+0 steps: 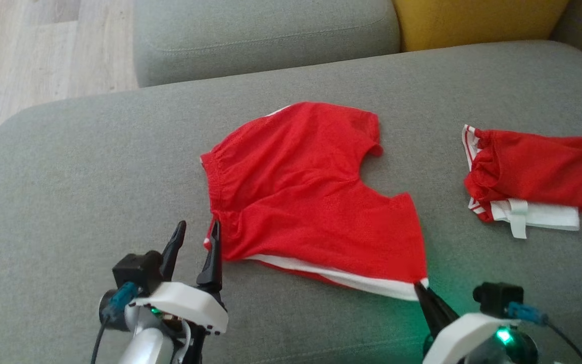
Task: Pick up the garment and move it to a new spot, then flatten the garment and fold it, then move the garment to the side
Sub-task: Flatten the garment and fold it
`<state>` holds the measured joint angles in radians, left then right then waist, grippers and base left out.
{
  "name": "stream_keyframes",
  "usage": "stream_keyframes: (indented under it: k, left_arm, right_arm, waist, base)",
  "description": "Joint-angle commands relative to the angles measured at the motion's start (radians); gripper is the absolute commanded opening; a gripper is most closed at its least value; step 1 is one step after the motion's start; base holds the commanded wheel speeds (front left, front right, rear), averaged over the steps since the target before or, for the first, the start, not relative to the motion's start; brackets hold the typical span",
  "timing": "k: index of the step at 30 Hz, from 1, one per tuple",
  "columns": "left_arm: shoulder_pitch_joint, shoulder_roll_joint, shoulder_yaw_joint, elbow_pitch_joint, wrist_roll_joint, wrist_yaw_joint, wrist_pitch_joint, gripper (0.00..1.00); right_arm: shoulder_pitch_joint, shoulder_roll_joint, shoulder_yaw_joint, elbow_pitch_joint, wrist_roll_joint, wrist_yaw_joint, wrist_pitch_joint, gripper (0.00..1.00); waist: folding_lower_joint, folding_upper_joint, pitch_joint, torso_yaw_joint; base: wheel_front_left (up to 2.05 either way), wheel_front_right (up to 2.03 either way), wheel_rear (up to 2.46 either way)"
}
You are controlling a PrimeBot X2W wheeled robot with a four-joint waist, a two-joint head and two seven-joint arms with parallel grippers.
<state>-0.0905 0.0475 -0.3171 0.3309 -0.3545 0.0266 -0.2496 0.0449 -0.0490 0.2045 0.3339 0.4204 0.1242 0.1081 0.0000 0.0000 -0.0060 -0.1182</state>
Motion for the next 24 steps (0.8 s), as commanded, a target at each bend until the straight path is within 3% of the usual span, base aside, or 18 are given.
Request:
stream_keyframes:
  k: [1,8,9,10,17,24]
  left_arm:
    - [-0.037,0.003,0.020,-0.028,-0.001,0.002,-0.012,1.00]
    - [-0.047,0.003,0.003,-0.015,0.002,0.001,-0.012,1.00]
    - [-0.048,0.003,0.001,-0.013,0.003,0.001,-0.012,1.00]
    - [-0.050,0.003,0.000,-0.012,0.004,0.001,-0.012,1.00]
    - [-0.058,0.003,-0.016,0.008,0.006,-0.008,-0.012,1.00]
    - [-0.088,0.010,-0.055,0.124,0.039,-0.008,-0.004,1.00]
  right_arm:
    - [0.003,-0.002,-0.004,-0.059,-0.028,0.007,0.031,0.00]
    - [0.042,-0.002,-0.041,-0.065,-0.074,0.007,0.057,0.00]
    - [0.043,-0.002,-0.050,-0.065,-0.080,0.007,0.051,0.35]
    - [0.044,-0.002,-0.058,-0.064,-0.083,0.007,0.045,1.00]
    - [0.031,-0.001,-0.097,-0.094,-0.096,0.007,-0.009,1.00]
    - [0.026,-0.001,-0.152,-0.135,-0.132,0.007,-0.116,1.00]
  waist:
    - [0.0000,0.0000,0.001,-0.007]
    - [0.0000,0.0000,0.004,-0.009]
    - [0.0000,0.0000,0.005,-0.009]
    - [0.0000,0.0000,0.006,-0.008]
    - [0.0000,0.0000,0.010,-0.006]
    - [0.0000,0.0000,0.021,-0.010]
  base:
    - [0.00,0.00,0.00]
    - [0.00,0.00,0.00]
    - [0.00,0.00,0.00]
    - [0.00,0.00,0.00]
    - [0.00,0.00,0.00]
    - [0.00,0.00,0.00]
